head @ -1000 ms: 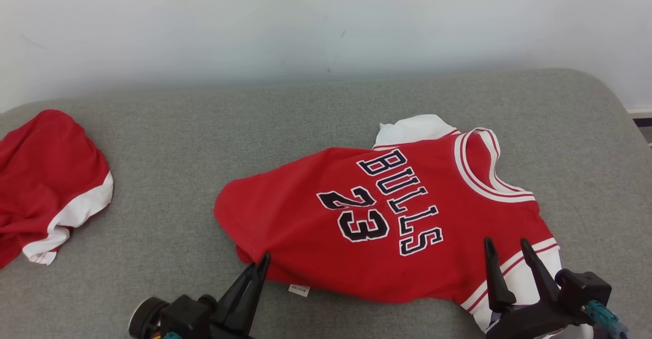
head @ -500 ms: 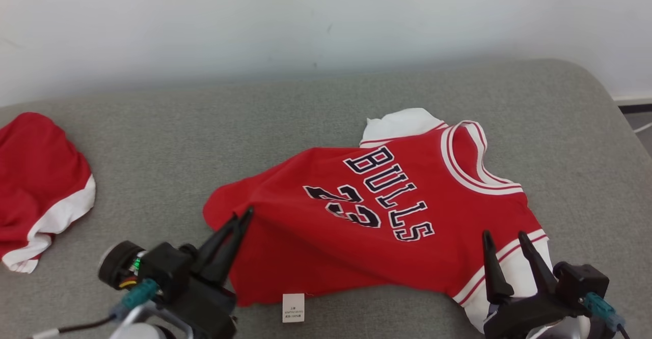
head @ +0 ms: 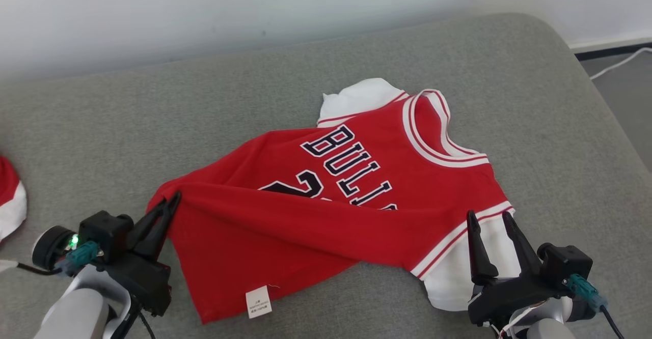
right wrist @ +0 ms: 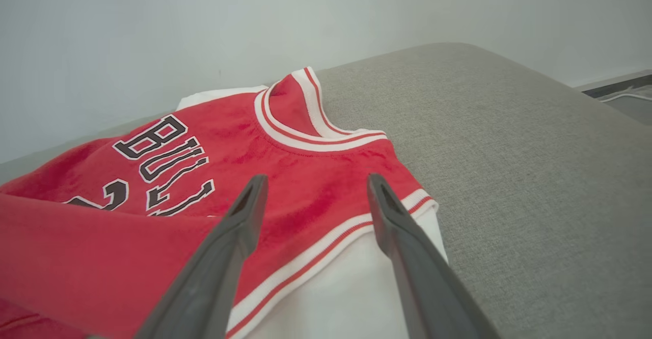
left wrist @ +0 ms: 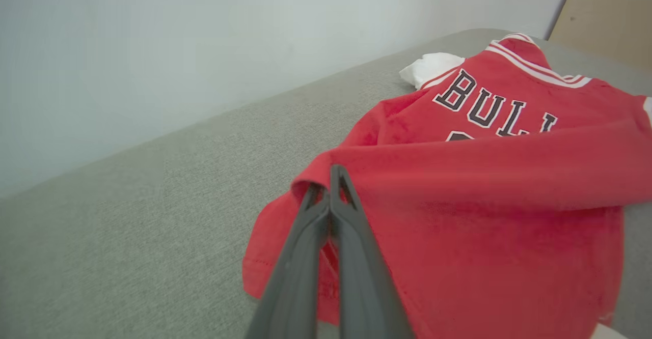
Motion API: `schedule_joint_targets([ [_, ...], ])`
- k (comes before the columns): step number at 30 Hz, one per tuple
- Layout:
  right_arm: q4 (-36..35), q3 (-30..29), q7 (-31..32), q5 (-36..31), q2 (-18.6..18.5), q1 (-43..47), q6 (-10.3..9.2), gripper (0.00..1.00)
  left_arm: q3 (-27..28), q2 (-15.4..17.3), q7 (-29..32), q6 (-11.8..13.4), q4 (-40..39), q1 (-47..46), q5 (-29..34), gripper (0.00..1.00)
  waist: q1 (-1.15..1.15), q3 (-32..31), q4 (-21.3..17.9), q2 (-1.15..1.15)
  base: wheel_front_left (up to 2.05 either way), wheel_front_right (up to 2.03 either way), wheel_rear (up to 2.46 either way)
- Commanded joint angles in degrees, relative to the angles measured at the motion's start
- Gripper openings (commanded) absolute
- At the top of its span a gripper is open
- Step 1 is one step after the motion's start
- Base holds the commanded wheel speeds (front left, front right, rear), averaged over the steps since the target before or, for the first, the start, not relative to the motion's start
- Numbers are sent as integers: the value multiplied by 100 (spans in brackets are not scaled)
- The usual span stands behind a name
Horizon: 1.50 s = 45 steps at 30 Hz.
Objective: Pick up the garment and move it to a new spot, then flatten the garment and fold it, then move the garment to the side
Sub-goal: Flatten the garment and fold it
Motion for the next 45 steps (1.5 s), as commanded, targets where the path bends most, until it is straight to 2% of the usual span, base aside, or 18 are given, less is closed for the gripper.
schedule_joint_targets([
  [1,47,15,-36,40,10,-47,-1,100,-14,44,-125,7,148,-82,-13,2,-1,144,-170,0,0,0,0],
  [2,76,21,-58,41,18,-69,-1,100,-44,42,-170,7,295,-113,-49,7,-1,145,-184,0,0,0,0],
  [3,106,25,-74,44,21,-87,-1,100,-86,57,-230,7,399,-147,-31,33,-1,142,-193,0,0,0,0],
  [4,131,20,-76,49,21,-92,-1,100,-110,50,-295,7,498,-182,-29,87,-1,132,-194,0,0,0,0],
  [5,156,3,-85,53,11,-80,-1,100,-133,20,-350,7,596,-188,-38,100,-1,113,-184,0,0,0,0],
  [8,210,-42,-125,37,-32,-44,-1,100,-139,-51,-501,22,775,-157,-67,100,-1,17,-111,0,0,0,0],
  [12,205,-79,-140,-2,-60,6,-1,100,13,-181,-648,187,751,95,-178,100,-1,-145,44,0,0,0,0],
  [17,138,-241,-156,-50,-134,161,-1,100,271,-459,-724,576,102,763,-307,100,-1,-339,360,0,0,0,0],
  [20,75,-348,-151,-72,-185,229,-1,100,341,-639,-719,703,-332,1134,-276,100,-1,-380,521,0,0,0,0],
  [27,-94,-495,-22,-121,-256,386,-1,100,234,-1017,-724,727,-787,1715,-169,100,-1,-439,818,0,0,0,0],
  [36,-265,-514,132,-187,-206,414,-1,100,99,-1320,-724,609,-439,2012,-111,100,-1,-419,832,0,0,0,0],
  [39,-281,-527,138,-169,-201,424,-1,100,219,-1410,-725,627,-468,2006,-91,100,-1,-400,792,0,0,0,0],
  [45,-335,-587,43,-178,-227,474,-1,100,781,-1585,-725,862,-944,2173,119,100,-1,-408,746,0,0,0,0],
])
